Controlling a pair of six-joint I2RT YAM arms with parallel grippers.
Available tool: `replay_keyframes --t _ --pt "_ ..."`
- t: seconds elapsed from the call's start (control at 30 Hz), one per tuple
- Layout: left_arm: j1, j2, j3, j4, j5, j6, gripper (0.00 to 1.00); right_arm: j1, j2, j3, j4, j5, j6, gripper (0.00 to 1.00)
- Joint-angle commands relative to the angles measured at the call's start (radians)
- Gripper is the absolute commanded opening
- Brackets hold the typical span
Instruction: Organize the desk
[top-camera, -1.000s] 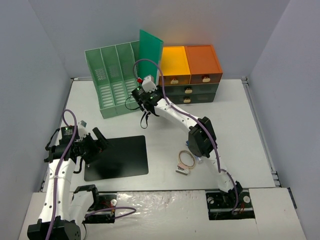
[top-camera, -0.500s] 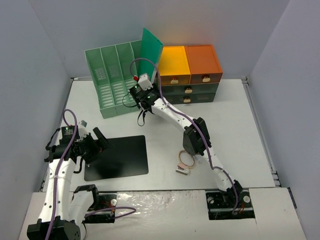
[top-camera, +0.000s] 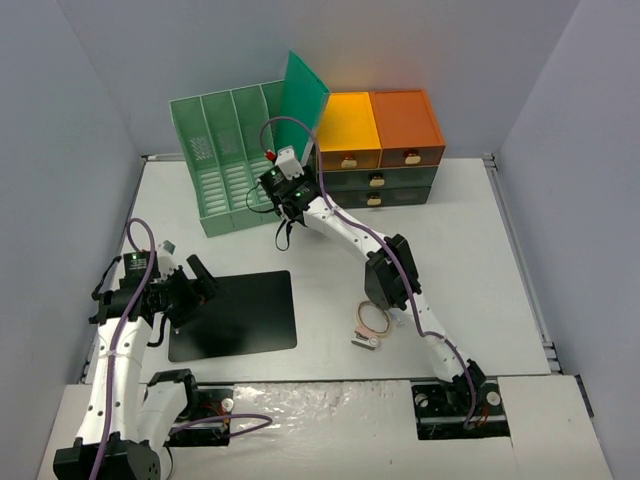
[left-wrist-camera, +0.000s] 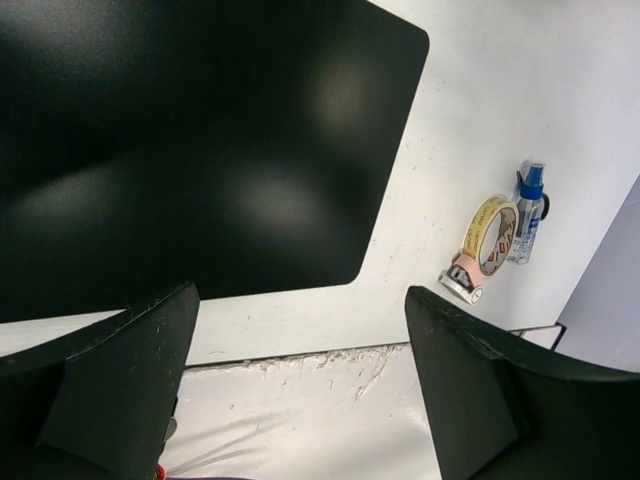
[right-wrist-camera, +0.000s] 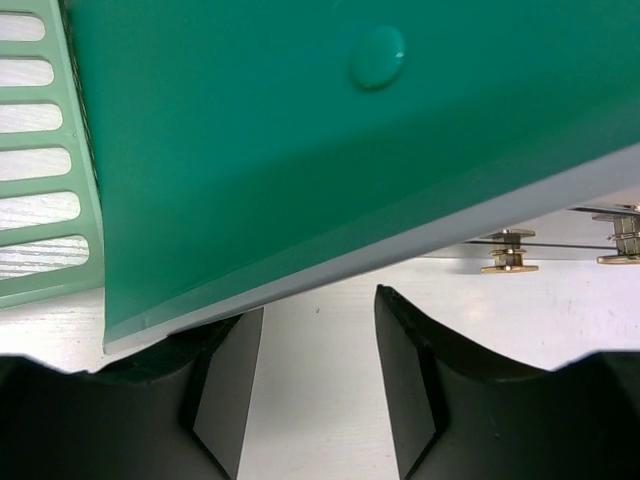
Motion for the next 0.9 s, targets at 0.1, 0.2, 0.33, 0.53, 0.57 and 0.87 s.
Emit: replay_keyframes --t 0.1,0.2,0.33,0.53,0.57,0.87 --pt "-0.017 -0.004 0.011 0.032 0.024 -0.009 0.82 -0.011 0.010 0.066 0.080 0.008 -0.022 0.48" --pt "-0.021 -0.009 0.010 0.031 0.023 -0.012 0.82 -0.011 0.017 0.077 0.105 0.009 -0.027 0.49" --pt "-0.021 -0.011 0.007 0.031 0.024 -0.013 0.82 -0.011 0.027 0.090 0.124 0.033 -0.030 0.50" --pt "-0.023 -0.012 0.006 0.034 0.025 -0.015 0.82 -0.023 0.044 0.114 0.155 0.068 -0.018 0.54" --pt "-0.023 -0.014 0.006 0.034 0.025 -0.014 0.82 -0.027 0.045 0.115 0.162 0.078 -0.014 0.55" --pt "-0.023 -0.018 0.005 0.035 0.027 -0.014 0.82 -0.031 -0.013 0.043 0.254 0.124 0.011 0.55"
